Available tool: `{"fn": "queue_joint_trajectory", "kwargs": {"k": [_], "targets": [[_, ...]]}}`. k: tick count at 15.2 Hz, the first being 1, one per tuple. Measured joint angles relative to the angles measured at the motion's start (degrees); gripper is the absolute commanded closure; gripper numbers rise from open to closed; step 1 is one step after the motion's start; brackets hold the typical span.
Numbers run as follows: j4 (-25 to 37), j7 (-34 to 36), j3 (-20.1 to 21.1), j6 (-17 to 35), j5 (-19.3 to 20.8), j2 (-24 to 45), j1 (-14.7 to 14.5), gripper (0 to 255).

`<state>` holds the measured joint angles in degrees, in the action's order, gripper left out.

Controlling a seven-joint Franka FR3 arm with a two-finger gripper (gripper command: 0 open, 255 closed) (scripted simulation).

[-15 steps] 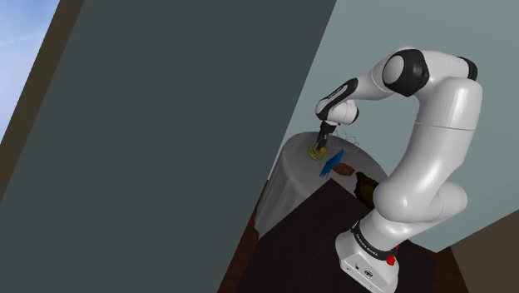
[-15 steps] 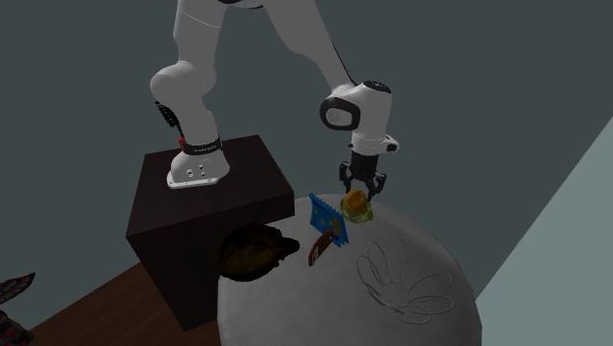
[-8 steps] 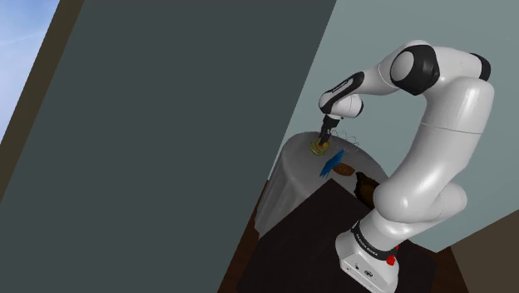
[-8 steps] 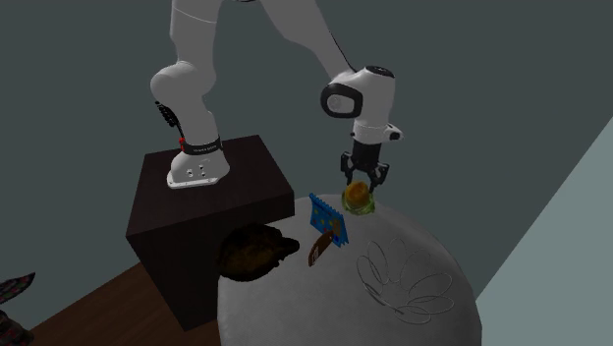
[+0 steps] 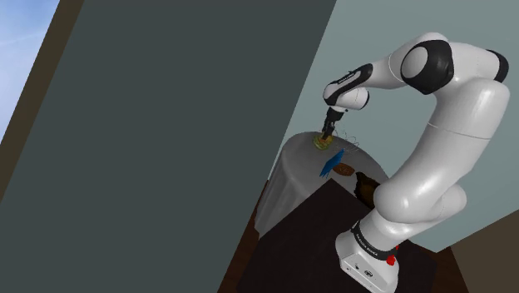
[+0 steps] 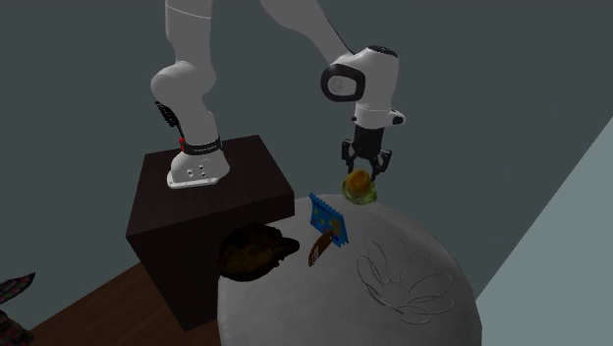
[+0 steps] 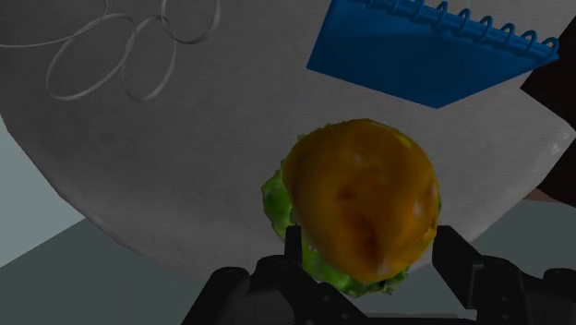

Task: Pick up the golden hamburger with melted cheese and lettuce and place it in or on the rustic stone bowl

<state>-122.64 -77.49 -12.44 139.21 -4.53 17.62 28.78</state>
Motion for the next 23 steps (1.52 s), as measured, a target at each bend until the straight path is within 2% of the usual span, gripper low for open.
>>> {"fn": "queue_joint_trajectory", "kwargs": {"k": [7, 15, 23], "targets": [[1.11, 0.64, -0.58, -4.66, 1.25, -3.64, -0.27, 255], [-11.09, -4.13, -4.20, -3.09, 4.55, -14.61, 2.94, 255], [-21.84, -10.56, -9.42, -2.32, 10.07, -25.30, 8.37, 255]]}}
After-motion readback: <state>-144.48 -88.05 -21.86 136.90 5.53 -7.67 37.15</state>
